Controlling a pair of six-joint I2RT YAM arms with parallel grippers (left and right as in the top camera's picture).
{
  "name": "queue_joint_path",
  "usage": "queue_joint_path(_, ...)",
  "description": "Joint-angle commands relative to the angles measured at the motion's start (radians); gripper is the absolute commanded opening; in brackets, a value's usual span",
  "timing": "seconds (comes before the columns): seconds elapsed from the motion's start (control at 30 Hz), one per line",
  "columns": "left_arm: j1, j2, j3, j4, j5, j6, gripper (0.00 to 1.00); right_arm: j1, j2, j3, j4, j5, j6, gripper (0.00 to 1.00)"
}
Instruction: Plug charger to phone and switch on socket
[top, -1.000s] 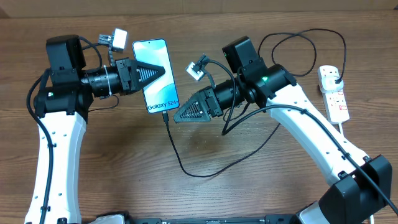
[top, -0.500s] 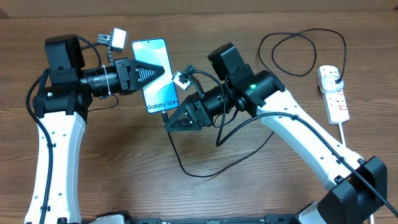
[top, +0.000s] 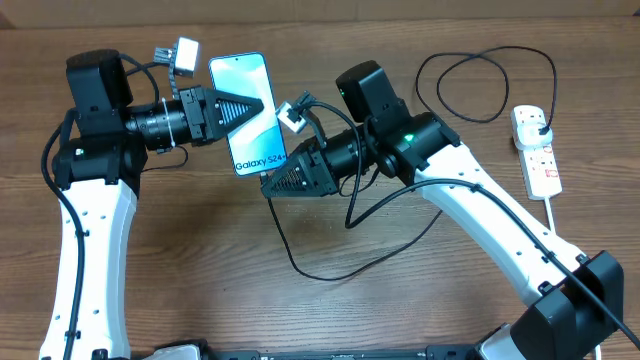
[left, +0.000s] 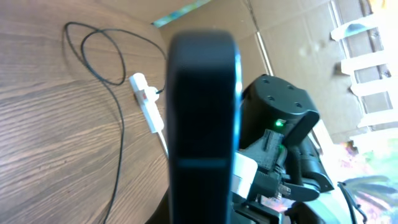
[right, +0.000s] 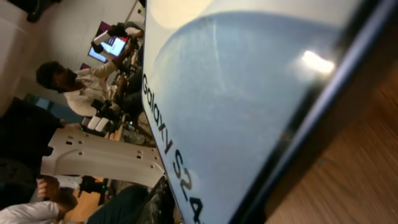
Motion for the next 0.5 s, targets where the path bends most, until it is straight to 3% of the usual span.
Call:
queue_joint_path(0.0,-0.008,-0.023,0.017,0.018,0.082,-0.047,0.04,0.009,-0.008,0.003,0.008,-0.018,0.030,0.11)
queue_joint_path(0.1,-0.008,-0.023,0.017,0.017,0.082,-0.046,0.04,0.009,-0.008,0.003,0.010,-0.020,0.031,0.04)
queue_joint_path(0.47,-0.009,-0.023,0.017,0.016,0.121,-0.004,0.04,-0.024,-0.008,0.003,0.111,-0.084,0.159,0.04)
